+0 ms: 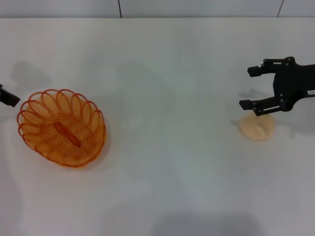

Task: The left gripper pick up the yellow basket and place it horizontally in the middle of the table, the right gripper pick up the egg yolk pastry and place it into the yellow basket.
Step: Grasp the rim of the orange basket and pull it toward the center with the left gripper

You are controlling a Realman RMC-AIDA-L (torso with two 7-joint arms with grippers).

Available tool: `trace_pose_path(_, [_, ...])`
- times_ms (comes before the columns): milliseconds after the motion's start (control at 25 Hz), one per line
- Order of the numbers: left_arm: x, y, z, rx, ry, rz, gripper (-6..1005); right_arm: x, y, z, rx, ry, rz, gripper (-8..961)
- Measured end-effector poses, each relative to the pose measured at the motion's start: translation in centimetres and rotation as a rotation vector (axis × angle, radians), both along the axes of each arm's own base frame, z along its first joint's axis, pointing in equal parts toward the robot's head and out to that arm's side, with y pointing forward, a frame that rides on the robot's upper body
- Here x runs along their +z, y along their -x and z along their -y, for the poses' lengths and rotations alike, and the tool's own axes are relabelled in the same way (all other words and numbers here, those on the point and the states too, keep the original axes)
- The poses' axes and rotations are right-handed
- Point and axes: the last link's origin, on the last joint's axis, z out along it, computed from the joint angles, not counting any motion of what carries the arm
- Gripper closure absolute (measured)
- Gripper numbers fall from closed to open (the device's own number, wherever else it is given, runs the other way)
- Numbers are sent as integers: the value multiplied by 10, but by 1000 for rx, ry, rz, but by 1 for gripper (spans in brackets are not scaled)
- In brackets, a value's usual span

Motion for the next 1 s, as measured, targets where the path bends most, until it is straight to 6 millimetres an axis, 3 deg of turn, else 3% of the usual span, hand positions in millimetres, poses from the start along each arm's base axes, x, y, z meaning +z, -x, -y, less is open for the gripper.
trace_pose_path(400, [-20,25,-4,10,-17,-7,307,-2,0,1,-1,9,-2,83])
trace_pose_path(720, [-37,38,-8,-11,-41,-7,312,-4,1,1,1,15,-1,85])
trace_pose_path(1000, [-44,34,-14,-39,-61,1,313,-5,1,1,-2,19,-3,86])
